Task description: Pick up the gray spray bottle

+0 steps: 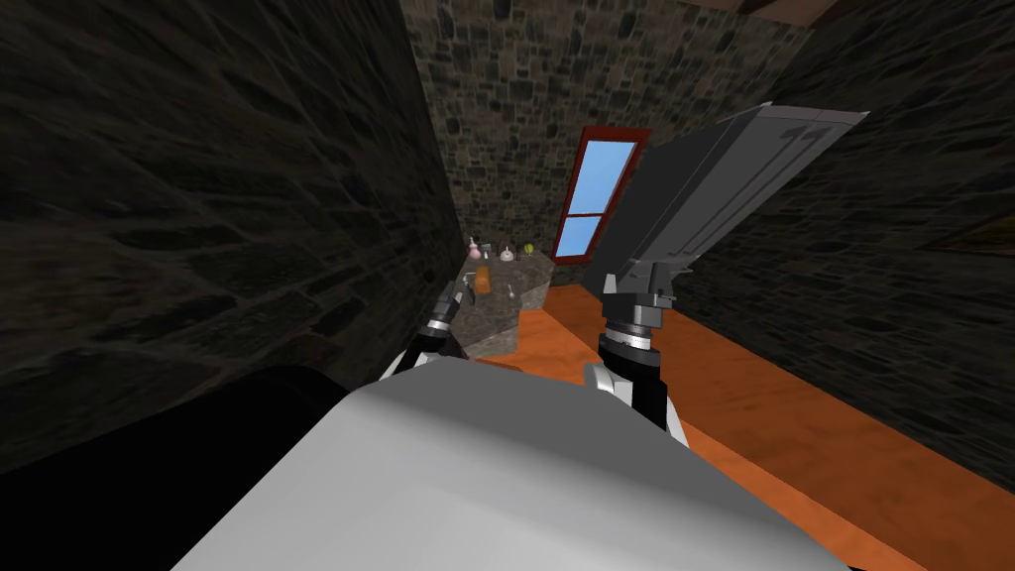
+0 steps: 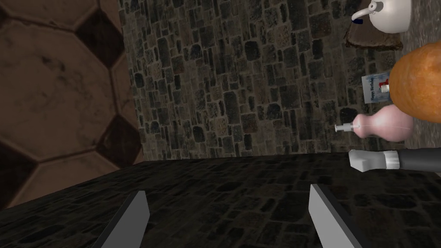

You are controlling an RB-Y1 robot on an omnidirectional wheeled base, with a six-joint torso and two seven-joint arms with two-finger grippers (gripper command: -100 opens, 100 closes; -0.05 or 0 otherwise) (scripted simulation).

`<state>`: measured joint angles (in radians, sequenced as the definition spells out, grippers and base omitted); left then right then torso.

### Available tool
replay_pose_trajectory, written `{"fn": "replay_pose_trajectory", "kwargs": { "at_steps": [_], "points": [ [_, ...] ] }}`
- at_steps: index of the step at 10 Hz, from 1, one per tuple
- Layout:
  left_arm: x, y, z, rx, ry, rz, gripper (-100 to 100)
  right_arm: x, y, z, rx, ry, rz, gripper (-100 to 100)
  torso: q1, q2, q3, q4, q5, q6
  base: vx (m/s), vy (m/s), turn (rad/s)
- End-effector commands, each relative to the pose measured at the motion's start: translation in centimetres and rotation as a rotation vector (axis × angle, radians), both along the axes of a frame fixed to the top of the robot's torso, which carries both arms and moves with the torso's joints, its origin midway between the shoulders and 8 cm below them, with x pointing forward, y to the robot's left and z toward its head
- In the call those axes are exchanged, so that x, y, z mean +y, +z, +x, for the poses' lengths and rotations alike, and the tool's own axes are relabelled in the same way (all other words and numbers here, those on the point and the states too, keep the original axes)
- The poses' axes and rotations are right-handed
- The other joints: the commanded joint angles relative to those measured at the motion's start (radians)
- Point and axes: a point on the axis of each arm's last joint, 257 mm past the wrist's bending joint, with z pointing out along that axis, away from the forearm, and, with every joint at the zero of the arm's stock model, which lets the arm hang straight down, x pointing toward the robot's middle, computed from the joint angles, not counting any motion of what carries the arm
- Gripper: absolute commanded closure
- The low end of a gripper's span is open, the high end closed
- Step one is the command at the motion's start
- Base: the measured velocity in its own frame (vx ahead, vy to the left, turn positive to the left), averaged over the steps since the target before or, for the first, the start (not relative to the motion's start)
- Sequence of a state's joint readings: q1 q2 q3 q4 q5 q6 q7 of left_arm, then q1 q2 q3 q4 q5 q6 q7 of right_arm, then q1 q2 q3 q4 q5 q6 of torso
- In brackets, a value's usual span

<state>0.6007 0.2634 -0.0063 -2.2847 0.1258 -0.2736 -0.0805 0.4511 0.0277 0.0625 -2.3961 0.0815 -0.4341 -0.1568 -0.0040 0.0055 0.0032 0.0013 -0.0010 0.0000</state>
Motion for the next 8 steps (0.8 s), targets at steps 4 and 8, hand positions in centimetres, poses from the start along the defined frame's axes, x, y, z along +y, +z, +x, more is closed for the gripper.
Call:
{"fn": "replay_pose_trajectory", "kwargs": {
  "at_steps": [4, 8],
  "points": [
    [1.3, -5.4, 0.2, 0.194, 0.009, 0.078, -100, 0.0, 0.0, 0.0, 0.0, 0.0, 0.0, 0, 0.0, -0.002, -0.001, 0.0, 0.0, 0.0, -0.049, -0.066, -0.009],
    [2.9, -9.3, 0.1, 0.336, 0.024, 0.174, -100, 0.0, 0.0, 0.0, 0.0, 0.0, 0.0, 0, 0.001, -0.006, -0.003, -0.001, 0.0, 0.0, -0.002, -0.05, -0.014]
  ]
}}
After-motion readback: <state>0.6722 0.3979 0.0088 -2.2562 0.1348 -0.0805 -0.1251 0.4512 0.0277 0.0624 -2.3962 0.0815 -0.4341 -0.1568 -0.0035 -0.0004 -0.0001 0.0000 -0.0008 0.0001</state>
